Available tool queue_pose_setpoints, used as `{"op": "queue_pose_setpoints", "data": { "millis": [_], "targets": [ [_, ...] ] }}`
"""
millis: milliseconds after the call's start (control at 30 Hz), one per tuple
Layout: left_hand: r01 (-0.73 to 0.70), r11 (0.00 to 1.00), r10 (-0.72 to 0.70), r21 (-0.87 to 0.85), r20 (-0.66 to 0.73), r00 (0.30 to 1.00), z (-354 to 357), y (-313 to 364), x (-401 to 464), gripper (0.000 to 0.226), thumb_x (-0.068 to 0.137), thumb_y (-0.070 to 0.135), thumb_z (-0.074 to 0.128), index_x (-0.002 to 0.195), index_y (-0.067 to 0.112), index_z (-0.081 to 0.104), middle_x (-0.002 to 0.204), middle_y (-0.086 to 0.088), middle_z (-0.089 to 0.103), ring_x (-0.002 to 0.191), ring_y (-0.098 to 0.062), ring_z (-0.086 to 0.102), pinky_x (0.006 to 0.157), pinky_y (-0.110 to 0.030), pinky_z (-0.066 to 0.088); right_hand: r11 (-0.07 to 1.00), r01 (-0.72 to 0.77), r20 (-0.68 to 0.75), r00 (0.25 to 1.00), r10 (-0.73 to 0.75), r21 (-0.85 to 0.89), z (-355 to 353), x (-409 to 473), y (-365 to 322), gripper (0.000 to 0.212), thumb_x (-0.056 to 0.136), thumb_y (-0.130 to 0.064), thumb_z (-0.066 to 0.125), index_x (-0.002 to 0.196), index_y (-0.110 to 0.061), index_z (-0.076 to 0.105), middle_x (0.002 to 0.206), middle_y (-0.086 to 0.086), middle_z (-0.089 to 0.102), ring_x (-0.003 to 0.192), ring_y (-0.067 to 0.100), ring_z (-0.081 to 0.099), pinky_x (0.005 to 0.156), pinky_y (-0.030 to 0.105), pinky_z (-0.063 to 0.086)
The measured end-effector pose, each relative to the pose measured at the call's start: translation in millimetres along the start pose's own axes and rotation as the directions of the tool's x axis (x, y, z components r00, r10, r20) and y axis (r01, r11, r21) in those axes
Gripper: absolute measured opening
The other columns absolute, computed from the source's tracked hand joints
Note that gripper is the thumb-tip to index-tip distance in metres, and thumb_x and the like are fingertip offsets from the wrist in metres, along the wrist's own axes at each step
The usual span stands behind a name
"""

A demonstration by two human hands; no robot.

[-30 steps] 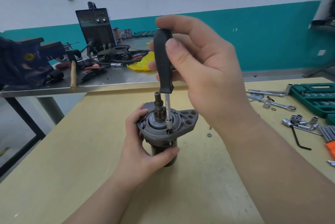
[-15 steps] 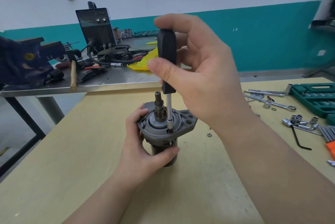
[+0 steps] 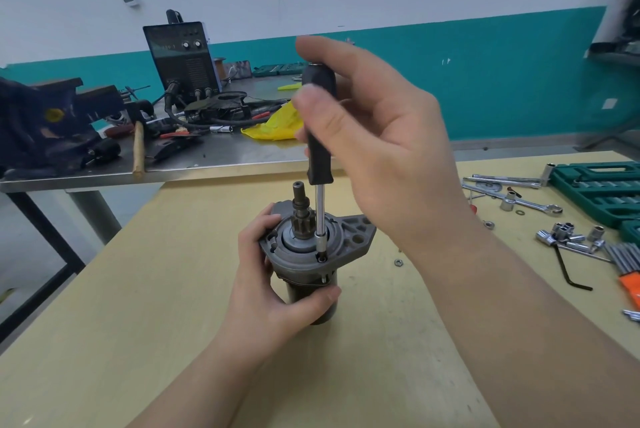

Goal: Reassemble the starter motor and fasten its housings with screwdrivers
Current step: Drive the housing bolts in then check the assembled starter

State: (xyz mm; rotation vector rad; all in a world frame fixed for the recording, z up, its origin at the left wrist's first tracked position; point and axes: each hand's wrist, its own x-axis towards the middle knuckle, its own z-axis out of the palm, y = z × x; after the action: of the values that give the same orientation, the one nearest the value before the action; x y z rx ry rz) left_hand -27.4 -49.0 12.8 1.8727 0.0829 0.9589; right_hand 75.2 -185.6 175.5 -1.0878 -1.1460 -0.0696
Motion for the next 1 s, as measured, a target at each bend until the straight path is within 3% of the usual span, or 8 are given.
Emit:
{"op": "queue_pose_setpoints", "data": {
  "millis": [100, 200, 300, 367, 467, 567, 767, 1000],
  "targets": [
    [0.003, 1.000, -0.003, 0.002, 0.002, 1.000, 0, -1, 0, 0.103, 0.062, 0.028, 0.095, 0.148, 0.033, 0.038, 0.165, 0.008, 0.039, 0.144, -0.022, 0.053, 0.110, -0.030, 0.050, 0.996, -0.043, 0.013, 0.999, 0.043, 0.082, -1, -1, 1, 0.034, 0.106, -0.011, 0.057, 0.137, -0.022, 0.065, 0.105, 0.008, 0.076, 0.090, 0.028, 0.075, 0.083, 0.036, 0.065],
    [-0.001, 1.000, 0.001, 0.005, 0.002, 1.000, 0, -1, 0, 0.104, 0.062, 0.029, 0.095, 0.149, 0.033, 0.038, 0.166, 0.007, 0.038, 0.145, -0.020, 0.053, 0.109, -0.026, 0.049, 1.000, -0.001, 0.022, 1.000, 0.002, -0.014, 0, 0, -1, 0.037, 0.099, -0.014, 0.071, 0.133, -0.027, 0.064, 0.101, -0.008, 0.074, 0.086, 0.015, 0.073, 0.084, 0.040, 0.065],
    [0.000, 1.000, 0.000, 0.003, 0.004, 1.000, 0, -2, 0, 0.103, 0.062, 0.029, 0.095, 0.148, 0.033, 0.038, 0.167, 0.007, 0.038, 0.146, -0.020, 0.051, 0.110, -0.025, 0.048, 0.997, 0.027, -0.004, 1.000, -0.027, -0.073, 0, 2, -1, 0.037, 0.095, -0.021, 0.080, 0.127, -0.030, 0.066, 0.093, -0.024, 0.068, 0.083, 0.001, 0.068, 0.081, 0.020, 0.056],
    [0.001, 1.000, -0.001, -0.003, 0.004, 1.000, 0, -2, 0, 0.104, 0.062, 0.028, 0.095, 0.149, 0.031, 0.038, 0.166, 0.007, 0.038, 0.146, -0.021, 0.051, 0.110, -0.026, 0.048, 0.999, 0.010, 0.025, 1.000, -0.008, -0.041, 1, 2, 0, 0.038, 0.098, -0.025, 0.076, 0.135, -0.029, 0.064, 0.095, -0.026, 0.069, 0.089, 0.001, 0.068, 0.087, 0.023, 0.056],
    [0.002, 1.000, -0.002, -0.010, -0.004, 1.000, 0, -2, 0, 0.104, 0.063, 0.028, 0.095, 0.149, 0.033, 0.038, 0.165, 0.006, 0.041, 0.145, -0.021, 0.052, 0.110, -0.027, 0.049, 0.992, -0.122, 0.157, 0.981, 0.115, 0.036, -4, 2, 3, 0.063, 0.096, -0.017, 0.075, 0.154, -0.024, 0.050, 0.102, -0.003, 0.076, 0.096, 0.019, 0.073, 0.095, 0.045, 0.062],
    [0.005, 1.000, -0.006, -0.023, -0.019, 1.000, 1, -2, 1, 0.100, 0.062, 0.027, 0.095, 0.146, 0.039, 0.041, 0.161, 0.004, 0.045, 0.143, -0.022, 0.054, 0.109, -0.025, 0.049, 0.968, -0.252, 0.387, 0.893, 0.230, 0.008, -17, 2, 6, 0.073, 0.091, 0.002, 0.074, 0.154, -0.021, 0.045, 0.107, 0.012, 0.078, 0.102, 0.029, 0.076, 0.095, 0.043, 0.063],
    [0.020, 0.999, -0.021, -0.039, -0.034, 0.999, -1, -4, 1, 0.098, 0.061, 0.025, 0.095, 0.144, 0.036, 0.044, 0.152, -0.004, 0.053, 0.136, -0.026, 0.060, 0.107, -0.032, 0.053, 0.911, -0.351, 0.563, 0.717, 0.410, -0.216, -25, -4, 15, 0.049, 0.096, 0.008, 0.069, 0.133, -0.025, 0.063, 0.102, 0.006, 0.082, 0.099, 0.019, 0.079, 0.096, 0.030, 0.061],
    [0.010, 0.999, -0.011, -0.038, -0.041, 0.999, 0, -3, 2, 0.099, 0.061, 0.025, 0.095, 0.146, 0.030, 0.043, 0.155, -0.002, 0.050, 0.137, -0.024, 0.059, 0.105, -0.027, 0.052, 0.879, -0.435, 0.443, 0.761, 0.475, -0.196, -26, -10, 26, 0.019, 0.081, -0.010, 0.091, 0.094, -0.013, 0.078, 0.089, 0.002, 0.082, 0.086, 0.018, 0.079, 0.081, 0.033, 0.065]
  ]
}}
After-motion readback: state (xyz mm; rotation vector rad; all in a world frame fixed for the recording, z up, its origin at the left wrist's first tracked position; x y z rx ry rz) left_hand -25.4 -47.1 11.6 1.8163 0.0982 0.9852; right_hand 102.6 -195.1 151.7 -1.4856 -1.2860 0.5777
